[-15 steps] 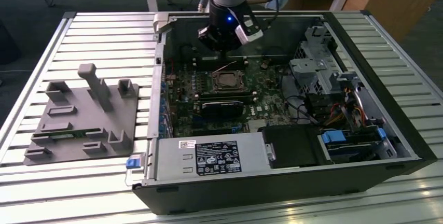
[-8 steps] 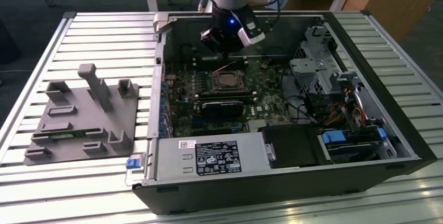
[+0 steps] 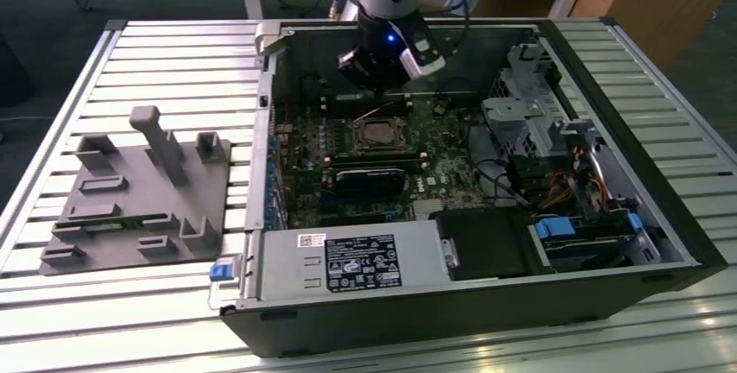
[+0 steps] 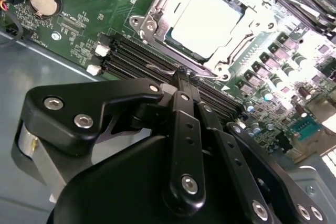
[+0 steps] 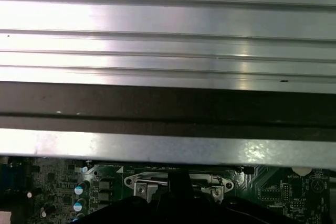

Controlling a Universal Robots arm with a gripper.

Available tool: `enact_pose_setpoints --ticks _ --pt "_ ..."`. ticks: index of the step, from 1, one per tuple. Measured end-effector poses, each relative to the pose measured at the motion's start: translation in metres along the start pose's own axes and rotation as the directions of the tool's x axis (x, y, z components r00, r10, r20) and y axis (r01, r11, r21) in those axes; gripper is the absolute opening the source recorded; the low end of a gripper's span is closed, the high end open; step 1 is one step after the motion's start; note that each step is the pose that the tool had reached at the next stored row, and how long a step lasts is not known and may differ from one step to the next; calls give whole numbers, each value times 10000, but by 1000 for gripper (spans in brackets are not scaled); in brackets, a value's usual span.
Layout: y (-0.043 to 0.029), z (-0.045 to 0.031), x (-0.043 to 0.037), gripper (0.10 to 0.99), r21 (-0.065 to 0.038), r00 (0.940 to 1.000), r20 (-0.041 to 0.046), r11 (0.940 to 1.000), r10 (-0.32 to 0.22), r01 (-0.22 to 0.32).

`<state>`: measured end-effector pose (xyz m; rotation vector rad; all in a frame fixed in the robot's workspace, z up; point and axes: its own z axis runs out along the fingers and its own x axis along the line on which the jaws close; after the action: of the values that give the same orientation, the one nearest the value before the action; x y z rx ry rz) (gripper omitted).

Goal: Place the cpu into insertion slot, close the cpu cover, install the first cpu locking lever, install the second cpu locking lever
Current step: 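Install the first cpu locking lever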

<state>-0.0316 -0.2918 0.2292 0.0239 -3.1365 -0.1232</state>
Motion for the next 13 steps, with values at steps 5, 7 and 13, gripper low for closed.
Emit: enact_pose_setpoints --ticks 5,7,13 --pt "4 24 -17 106 2 10000 -1 10000 -7 7" --pt "6 34 -24 106 1 10000 -1 10000 -8 8" --pt "15 58 -61 106 0 10000 -2 10000 -10 10"
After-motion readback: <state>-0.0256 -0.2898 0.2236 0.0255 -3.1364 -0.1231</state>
